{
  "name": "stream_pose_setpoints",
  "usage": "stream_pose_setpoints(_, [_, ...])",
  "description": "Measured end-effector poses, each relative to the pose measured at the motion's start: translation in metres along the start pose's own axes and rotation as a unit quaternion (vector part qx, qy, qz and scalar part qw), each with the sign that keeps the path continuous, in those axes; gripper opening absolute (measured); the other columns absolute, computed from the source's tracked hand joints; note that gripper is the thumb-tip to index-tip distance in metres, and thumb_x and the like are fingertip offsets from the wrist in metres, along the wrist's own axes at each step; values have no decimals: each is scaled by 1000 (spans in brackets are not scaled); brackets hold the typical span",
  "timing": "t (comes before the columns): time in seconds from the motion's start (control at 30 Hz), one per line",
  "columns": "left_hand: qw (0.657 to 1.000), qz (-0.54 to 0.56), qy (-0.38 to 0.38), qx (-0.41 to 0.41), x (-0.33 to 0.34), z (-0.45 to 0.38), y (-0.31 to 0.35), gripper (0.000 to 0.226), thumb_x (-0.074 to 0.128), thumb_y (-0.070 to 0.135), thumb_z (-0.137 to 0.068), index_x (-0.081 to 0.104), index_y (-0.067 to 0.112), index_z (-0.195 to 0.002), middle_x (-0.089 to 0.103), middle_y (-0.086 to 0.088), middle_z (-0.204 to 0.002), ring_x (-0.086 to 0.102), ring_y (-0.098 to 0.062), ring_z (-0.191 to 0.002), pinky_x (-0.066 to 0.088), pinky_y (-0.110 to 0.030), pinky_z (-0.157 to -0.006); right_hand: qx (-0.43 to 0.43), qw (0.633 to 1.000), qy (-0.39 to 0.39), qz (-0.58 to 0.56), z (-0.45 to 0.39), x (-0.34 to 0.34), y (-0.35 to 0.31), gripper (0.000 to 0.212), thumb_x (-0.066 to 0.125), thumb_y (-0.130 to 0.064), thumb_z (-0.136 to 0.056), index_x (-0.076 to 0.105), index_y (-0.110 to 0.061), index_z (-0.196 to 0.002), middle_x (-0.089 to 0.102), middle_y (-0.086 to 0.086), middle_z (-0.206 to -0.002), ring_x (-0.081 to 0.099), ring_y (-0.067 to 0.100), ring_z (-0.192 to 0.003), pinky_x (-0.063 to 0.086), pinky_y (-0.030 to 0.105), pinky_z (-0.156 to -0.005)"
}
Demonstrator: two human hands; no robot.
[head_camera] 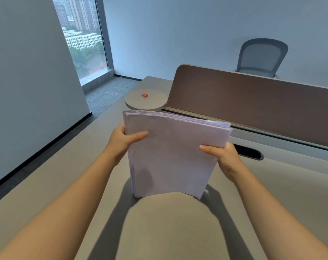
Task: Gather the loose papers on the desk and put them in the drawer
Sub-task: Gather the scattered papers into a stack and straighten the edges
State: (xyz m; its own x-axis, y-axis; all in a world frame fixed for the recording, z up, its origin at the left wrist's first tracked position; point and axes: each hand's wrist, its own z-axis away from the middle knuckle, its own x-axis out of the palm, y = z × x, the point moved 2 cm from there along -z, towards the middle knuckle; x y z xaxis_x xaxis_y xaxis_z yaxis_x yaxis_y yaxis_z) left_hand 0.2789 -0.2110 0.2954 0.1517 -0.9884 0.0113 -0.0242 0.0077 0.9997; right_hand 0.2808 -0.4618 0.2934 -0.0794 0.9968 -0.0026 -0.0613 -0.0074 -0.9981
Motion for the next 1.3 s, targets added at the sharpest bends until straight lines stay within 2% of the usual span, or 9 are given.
stream_pose_setpoints(0.17, [997, 43, 35, -45, 12, -1, -24, 41, 68, -7, -70, 61, 4, -109, 70, 7, -76, 65, -13, -74, 56, -20, -69, 21, 999, 24, -31, -8, 8, 8, 25, 66, 4, -74, 61, -20, -76, 62, -1, -79, 59, 13, -73, 47, 24, -61])
stream_pose_setpoints(0.23, [998, 51, 28, -35, 10, -6, -18, 38, 71, -4, -68, 62, 7, -103, 70, 4, -81, 64, -15, -79, 55, -26, -75, 11, 999, 22, -31, -11, 7, 1, 23, 71, -1, -71, 61, -21, -75, 63, -2, -80, 60, 12, -74, 49, 22, -61])
stream_pose_setpoints(0.43, [997, 50, -49, -19, -4, -14, -6, 47, 73, 24, -35, 64, 22, -81, 74, 16, -62, 70, 0, -61, 55, -12, -57, -9, 999, -39, -7, -15, -9, -11, 30, 71, -11, -59, 62, -24, -85, 67, -2, -89, 64, 15, -82, 56, 16, -62])
stream_pose_setpoints(0.63, [997, 57, -49, -5, 22, -16, -3, 37, 74, 2, -54, 66, 23, -83, 75, 16, -64, 71, -4, -65, 57, -17, -58, -19, 999, 4, -42, -14, 4, -17, 27, 73, -5, -66, 61, -22, -82, 65, -1, -81, 63, 15, -74, 54, 26, -62])
stream_pose_setpoints(0.73, [997, 64, -39, 11, 19, -20, 4, 32, 71, -4, -65, 65, 22, -83, 74, 17, -63, 70, -3, -63, 58, -17, -59, -54, 997, 24, -57, -15, -2, -29, 26, 67, 1, -74, 60, -22, -82, 65, -3, -80, 63, 12, -72, 56, 21, -60])
stream_pose_setpoints(0.97, [997, 29, -65, -24, 20, -11, -21, 44, 76, 15, -44, 65, 25, -84, 75, 12, -71, 70, -3, -70, 56, -15, -62, -89, 993, 68, -26, -7, -16, -14, 38, 72, -3, -68, 56, -27, -92, 64, -8, -87, 64, -3, -68, 51, 12, -59])
stream_pose_setpoints(1.13, [998, 28, -52, -29, 21, -15, -22, 39, 75, 14, -48, 64, 25, -84, 74, 12, -73, 68, -6, -72, 56, -15, -61, -285, 923, 157, 206, 0, -14, -33, 65, 69, -8, -77, 33, -40, -121, 49, -3, -116, 50, 0, -98, 42, 3, -86])
stream_pose_setpoints(1.23, [998, 18, -47, -34, 20, -17, -17, 31, 73, 3, -66, 63, 17, -92, 65, 3, -88, 62, -13, -82, 52, -23, -70, -377, 843, 163, 346, 0, -14, -37, 38, 60, -16, -77, 61, -13, -115, 59, 14, -108, 48, 4, -95, 30, -11, -84])
stream_pose_setpoints(1.3, [998, 15, -41, -38, 19, -18, -17, 26, 64, -4, -75, 62, 19, -87, 64, 1, -88, 61, -14, -82, 50, -24, -73, -383, 829, 164, 373, 0, -16, -36, 34, 58, -19, -76, 68, -3, -105, 63, 24, -105, 47, 12, -99, 28, -11, -86])
